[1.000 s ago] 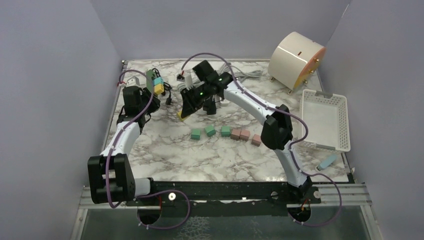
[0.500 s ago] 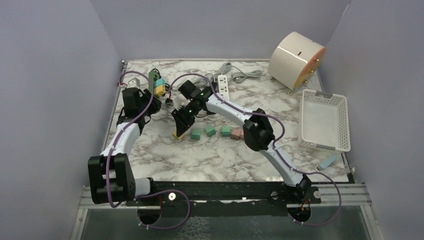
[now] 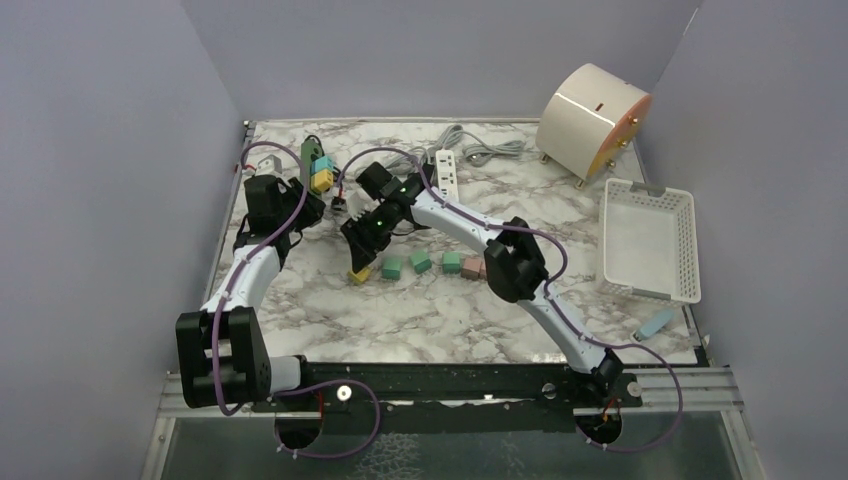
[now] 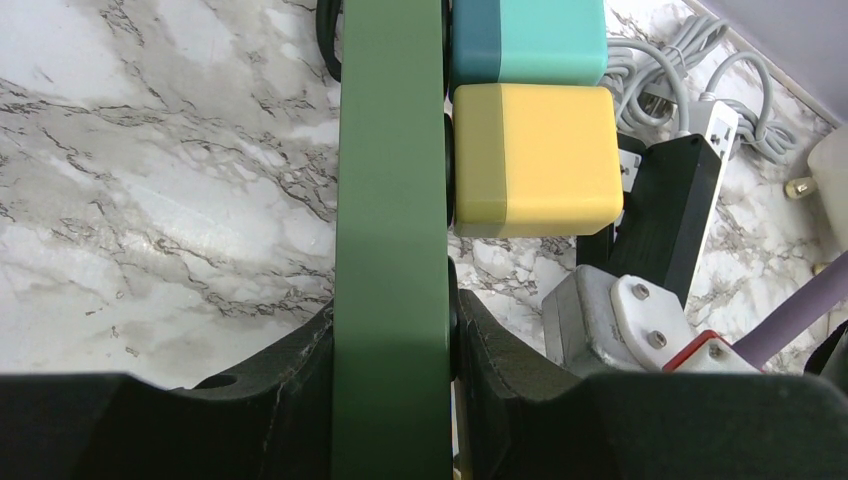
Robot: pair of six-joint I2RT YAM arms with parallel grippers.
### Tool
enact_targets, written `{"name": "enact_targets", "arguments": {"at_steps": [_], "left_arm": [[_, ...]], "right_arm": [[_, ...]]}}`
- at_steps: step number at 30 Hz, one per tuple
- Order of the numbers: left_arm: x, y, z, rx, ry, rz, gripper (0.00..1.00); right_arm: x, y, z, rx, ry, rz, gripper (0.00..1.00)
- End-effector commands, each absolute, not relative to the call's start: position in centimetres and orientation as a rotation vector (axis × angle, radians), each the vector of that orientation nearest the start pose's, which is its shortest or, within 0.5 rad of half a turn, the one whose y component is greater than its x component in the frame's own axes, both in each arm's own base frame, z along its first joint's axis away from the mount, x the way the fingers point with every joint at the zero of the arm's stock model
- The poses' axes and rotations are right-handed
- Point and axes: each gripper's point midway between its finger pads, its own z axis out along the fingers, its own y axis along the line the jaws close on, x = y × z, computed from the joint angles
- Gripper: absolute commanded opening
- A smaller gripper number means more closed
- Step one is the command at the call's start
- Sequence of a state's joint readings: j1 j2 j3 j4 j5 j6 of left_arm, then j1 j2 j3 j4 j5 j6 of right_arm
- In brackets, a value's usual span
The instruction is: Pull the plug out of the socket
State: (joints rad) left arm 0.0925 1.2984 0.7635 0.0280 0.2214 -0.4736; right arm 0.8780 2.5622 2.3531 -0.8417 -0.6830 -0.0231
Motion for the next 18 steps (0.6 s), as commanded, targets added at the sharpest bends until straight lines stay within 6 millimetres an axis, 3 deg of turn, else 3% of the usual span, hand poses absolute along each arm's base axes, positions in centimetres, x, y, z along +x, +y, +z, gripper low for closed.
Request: {"name": "enact_targets", "arguments": {"at_steps": [1, 5, 10, 14, 18], "left_arm": [[39.8, -2.9, 17.2, -0.374, 1.961, -0.518, 0.00], [39.7, -2.9, 17.4, -0.369, 1.955, -0.517, 0.00], [39.5, -3.4, 18.0, -0.337, 1.939, -0.540, 0.00], [39.2, -4.6, 19.1, -0.269, 1.900, -0.601, 0.00], [39.0, -5.2, 20.0, -0.227, 1.874, -0.613, 0.00]], "right_arm": [[29.0, 50.7, 5.9, -1.368, 2.304, 1.063, 0.55], [31.3, 50.6, 8.3, -1.264, 2.228, 0.950, 0.56], [34.1, 49.9, 13.5, -1.054, 2.110, 0.893, 0.56], [34.8, 49.1, 19.8, -0.878, 1.962, 1.062, 0.56], [36.0, 47.9, 24.7, -0.671, 1.895, 1.283, 0.57]]}}
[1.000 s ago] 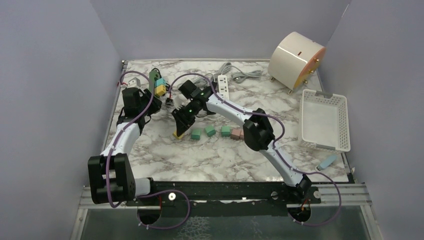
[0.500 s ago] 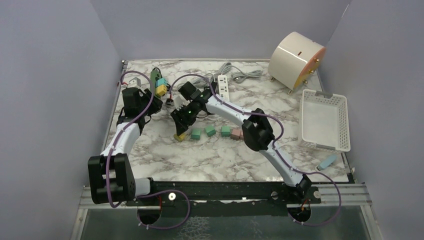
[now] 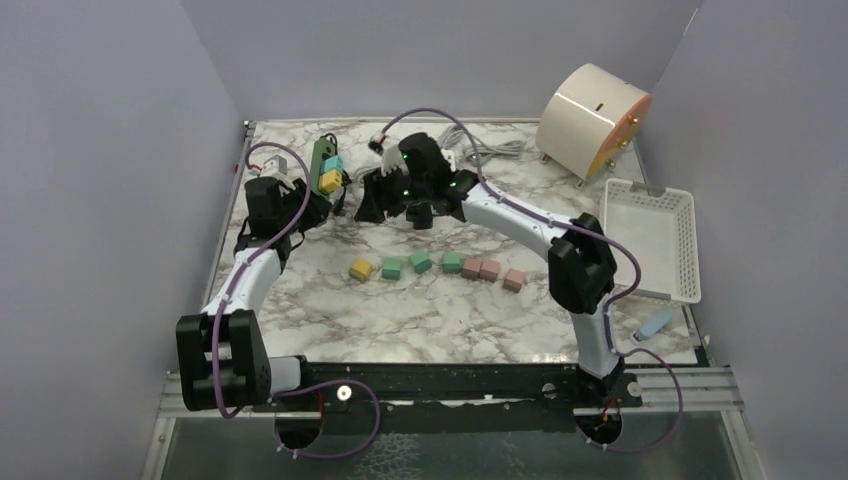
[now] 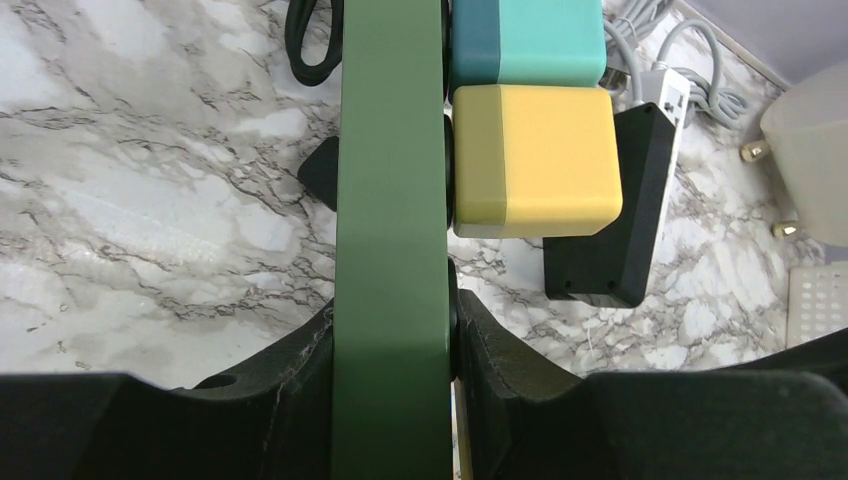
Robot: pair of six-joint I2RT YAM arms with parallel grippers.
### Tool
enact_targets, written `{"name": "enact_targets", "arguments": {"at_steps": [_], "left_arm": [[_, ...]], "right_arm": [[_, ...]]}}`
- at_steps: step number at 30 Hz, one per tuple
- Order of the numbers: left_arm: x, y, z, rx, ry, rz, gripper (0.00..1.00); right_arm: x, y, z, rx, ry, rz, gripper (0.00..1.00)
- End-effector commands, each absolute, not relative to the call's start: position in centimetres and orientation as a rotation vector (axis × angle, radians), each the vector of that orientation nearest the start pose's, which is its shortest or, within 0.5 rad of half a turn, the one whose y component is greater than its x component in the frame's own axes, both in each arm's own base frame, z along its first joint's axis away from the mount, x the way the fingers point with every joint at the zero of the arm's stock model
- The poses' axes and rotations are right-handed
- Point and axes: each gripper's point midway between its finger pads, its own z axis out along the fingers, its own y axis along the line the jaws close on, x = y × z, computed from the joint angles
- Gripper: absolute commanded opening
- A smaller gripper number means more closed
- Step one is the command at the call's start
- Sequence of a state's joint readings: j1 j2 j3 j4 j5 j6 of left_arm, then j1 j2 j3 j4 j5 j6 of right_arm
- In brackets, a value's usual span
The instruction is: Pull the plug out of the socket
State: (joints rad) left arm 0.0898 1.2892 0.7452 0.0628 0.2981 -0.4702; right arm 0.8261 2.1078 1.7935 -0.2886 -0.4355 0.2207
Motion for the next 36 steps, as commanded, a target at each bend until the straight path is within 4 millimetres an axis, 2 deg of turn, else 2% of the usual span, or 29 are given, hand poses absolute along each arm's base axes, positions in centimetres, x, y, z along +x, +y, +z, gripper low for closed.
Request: {"name": "enact_targets", "arguments": {"at_steps": [1, 5, 9, 13, 15, 18, 22, 27, 36], "left_arm": [[39.0, -5.5, 20.1, -0.216, 1.869, -0.621, 0.00], [38.7, -6.2, 21.4, -0.178, 1.817, -0.643, 0.00], [38.7, -6.4, 21.9, -0.171, 1.789, -0.651, 0.00], [38.5, -6.6, 22.1, -0.161, 1.782, -0.650, 0.00], [38.5, -6.7, 22.1, -0.159, 1.781, -0.647, 0.00], [38.5, -6.9, 22.1, -0.152, 1.782, -0.649, 0.00], [38.4, -7.2, 21.8, -0.146, 1.788, -0.644, 0.00], [38.5, -7.0, 21.6, -0.154, 1.795, -0.629, 0.00], [38.2, -8.1, 21.5, -0.110, 1.802, -0.606, 0.00]], "right_arm": [[36.5, 47.7, 25.3, -0.600, 1.919, 1.341, 0.58], [38.3, 48.0, 25.6, -0.394, 2.028, 1.527, 0.59], [38.4, 49.7, 23.7, -0.262, 2.172, 1.671, 0.59], [38.2, 50.9, 22.9, -0.202, 2.220, 1.800, 0.60], [38.3, 51.3, 22.5, -0.192, 2.241, 1.820, 0.65], [38.5, 51.4, 22.3, -0.149, 2.236, 1.831, 0.67], [38.7, 51.4, 22.6, -0.098, 2.212, 1.841, 0.67], [38.8, 51.1, 24.4, -0.070, 2.127, 1.871, 0.68], [40.3, 52.1, 24.6, -0.007, 2.129, 1.879, 0.68]]}}
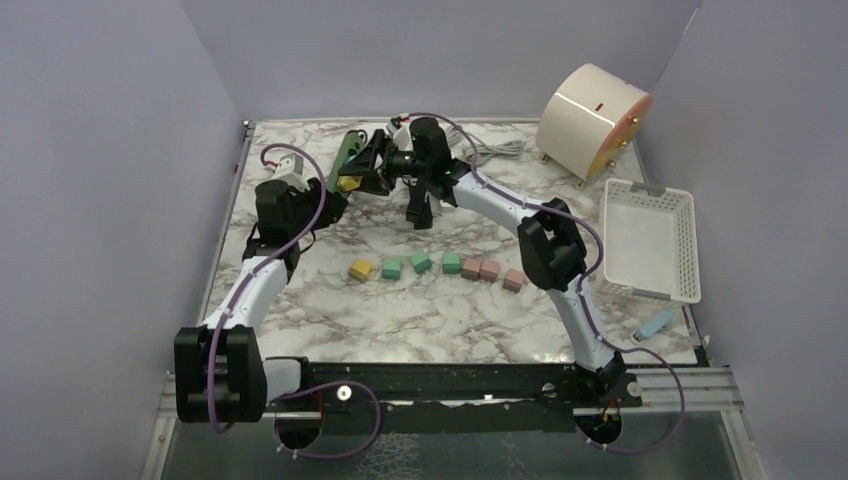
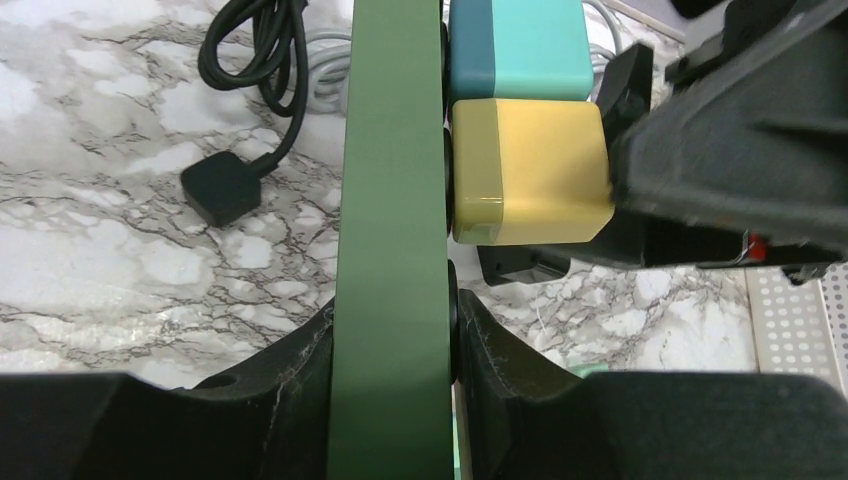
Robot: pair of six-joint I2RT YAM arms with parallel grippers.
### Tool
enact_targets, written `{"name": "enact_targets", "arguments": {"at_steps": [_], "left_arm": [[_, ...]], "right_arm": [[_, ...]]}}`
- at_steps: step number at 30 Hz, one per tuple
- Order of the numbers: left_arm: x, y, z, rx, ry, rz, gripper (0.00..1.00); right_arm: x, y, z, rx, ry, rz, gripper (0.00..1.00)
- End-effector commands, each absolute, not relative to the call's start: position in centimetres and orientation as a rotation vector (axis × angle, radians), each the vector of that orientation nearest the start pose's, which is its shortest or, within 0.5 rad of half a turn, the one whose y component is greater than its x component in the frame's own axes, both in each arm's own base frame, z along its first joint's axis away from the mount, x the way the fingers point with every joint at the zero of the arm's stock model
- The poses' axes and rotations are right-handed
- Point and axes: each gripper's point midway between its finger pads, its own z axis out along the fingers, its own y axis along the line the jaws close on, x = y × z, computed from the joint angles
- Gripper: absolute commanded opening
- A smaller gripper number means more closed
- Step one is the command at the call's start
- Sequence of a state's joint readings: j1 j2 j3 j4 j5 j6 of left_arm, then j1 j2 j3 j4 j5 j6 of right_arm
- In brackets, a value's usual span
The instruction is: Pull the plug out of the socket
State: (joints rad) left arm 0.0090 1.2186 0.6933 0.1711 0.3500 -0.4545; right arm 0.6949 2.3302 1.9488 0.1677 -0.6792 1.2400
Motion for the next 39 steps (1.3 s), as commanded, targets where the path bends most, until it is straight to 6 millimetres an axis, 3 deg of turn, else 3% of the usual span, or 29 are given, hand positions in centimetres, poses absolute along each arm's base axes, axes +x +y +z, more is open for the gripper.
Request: {"name": "enact_targets", "arguments": {"at_steps": [1, 3, 11, 18, 25, 34, 39], "left_arm": [[38.2, -8.2, 21.5, -0.104, 1.805, -0.596, 0.00], [38.2, -8.1, 21.4, -0.107, 1.809, -0.572, 0.00], [38.4, -7.3, 21.1, -0.142, 1.823, -0.522, 0.00], [38.8, -4.1, 18.8, -0.315, 1.911, -0.354, 0.00], [38.2, 0.8, 16.7, -0.553, 1.983, -0.083, 0.00], [37.9, 2.5, 15.3, -0.653, 2.029, 0.010, 0.00], [37.7, 3.1, 14.8, -0.669, 2.046, 0.037, 0.00]], "right_arm": [[40.5, 52.2, 24.7, -0.006, 2.127, 1.874, 0.67], [40.6, 52.5, 24.7, -0.014, 2.138, 1.874, 0.61], [39.9, 52.8, 24.8, -0.093, 2.157, 1.840, 0.02], [38.9, 51.5, 25.5, -0.305, 2.204, 1.671, 0.01], [36.1, 49.1, 26.0, -0.280, 2.292, 1.800, 0.01], [35.5, 47.9, 29.8, -0.223, 2.235, 1.828, 0.01], [35.4, 46.7, 31.4, -0.162, 2.199, 1.931, 0.01]]}}
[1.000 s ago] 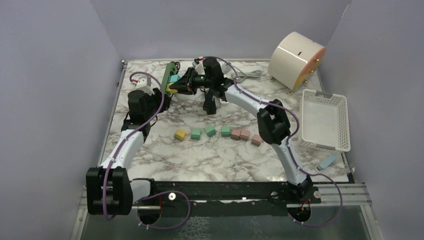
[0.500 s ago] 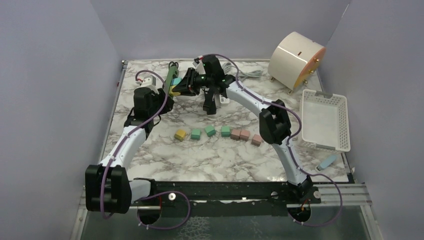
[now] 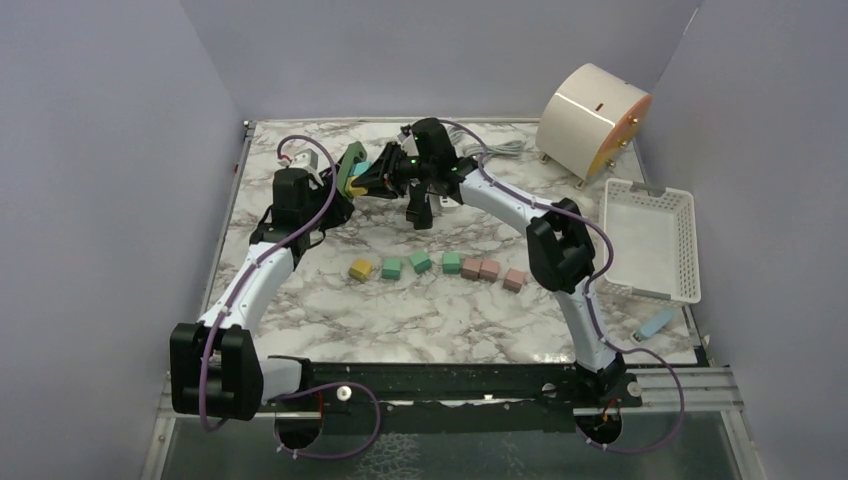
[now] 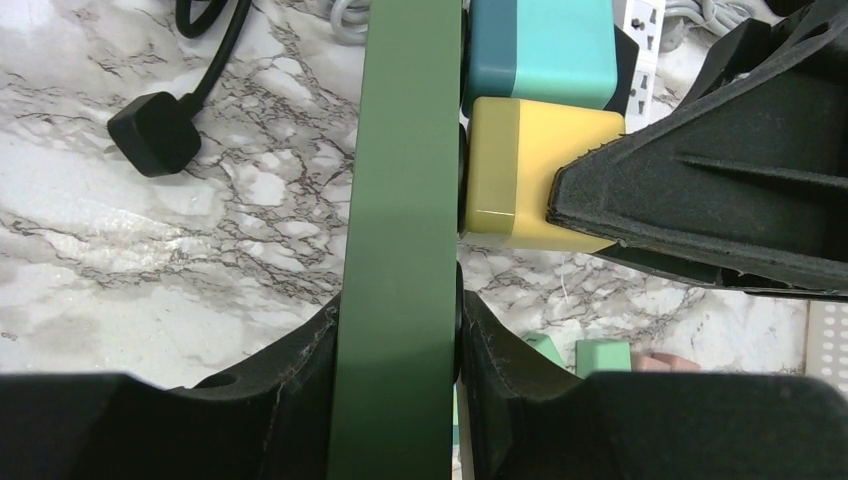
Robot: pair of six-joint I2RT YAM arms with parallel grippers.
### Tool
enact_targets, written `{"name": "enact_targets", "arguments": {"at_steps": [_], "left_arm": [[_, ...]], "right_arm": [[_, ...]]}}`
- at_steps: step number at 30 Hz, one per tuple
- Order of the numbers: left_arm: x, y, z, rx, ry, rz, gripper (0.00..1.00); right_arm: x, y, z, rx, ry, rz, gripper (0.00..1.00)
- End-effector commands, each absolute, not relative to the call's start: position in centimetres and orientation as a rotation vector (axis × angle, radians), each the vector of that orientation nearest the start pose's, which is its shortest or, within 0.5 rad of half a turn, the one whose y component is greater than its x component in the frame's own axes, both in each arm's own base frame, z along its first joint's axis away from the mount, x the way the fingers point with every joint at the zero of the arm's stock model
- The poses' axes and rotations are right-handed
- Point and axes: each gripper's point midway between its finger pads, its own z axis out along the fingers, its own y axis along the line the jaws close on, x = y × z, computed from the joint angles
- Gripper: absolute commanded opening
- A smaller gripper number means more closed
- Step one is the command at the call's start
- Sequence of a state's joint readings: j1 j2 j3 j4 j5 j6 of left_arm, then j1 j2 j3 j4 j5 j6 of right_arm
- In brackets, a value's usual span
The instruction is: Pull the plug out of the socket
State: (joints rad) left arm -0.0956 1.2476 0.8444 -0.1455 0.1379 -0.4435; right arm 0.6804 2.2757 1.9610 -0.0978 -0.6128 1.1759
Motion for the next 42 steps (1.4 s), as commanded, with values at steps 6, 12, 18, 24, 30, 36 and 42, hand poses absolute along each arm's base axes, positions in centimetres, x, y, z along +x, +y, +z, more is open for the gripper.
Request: {"name": "enact_targets", "arguments": {"at_steps": [6, 12, 18, 24, 30, 36, 42], "left_arm": [[37.6, 3.5, 15.0, -0.665, 2.042, 0.056, 0.00], [37.5, 3.9, 14.9, -0.665, 2.044, 0.091, 0.00], [37.4, 4.3, 14.7, -0.669, 2.052, 0.121, 0.00], [37.5, 4.5, 14.5, -0.682, 2.061, 0.142, 0.00], [37.3, 4.8, 14.4, -0.695, 2.063, 0.159, 0.00], [37.1, 5.3, 14.3, -0.706, 2.063, 0.190, 0.00], [37.6, 4.2, 15.7, -0.667, 2.005, 0.087, 0.00]], "right_arm": [[35.3, 45.2, 32.0, -0.209, 2.204, 2.026, 0.01], [35.4, 43.8, 32.7, -0.251, 2.222, 1.992, 0.01], [34.0, 42.2, 33.2, -0.352, 2.241, 2.055, 0.01], [33.6, 39.6, 33.3, -0.381, 2.268, 1.977, 0.01], [33.9, 37.3, 33.7, -0.345, 2.271, 1.924, 0.01], [34.2, 36.5, 33.9, -0.347, 2.264, 1.903, 0.01], [35.4, 36.6, 32.1, -0.316, 2.292, 1.774, 0.01]]}}
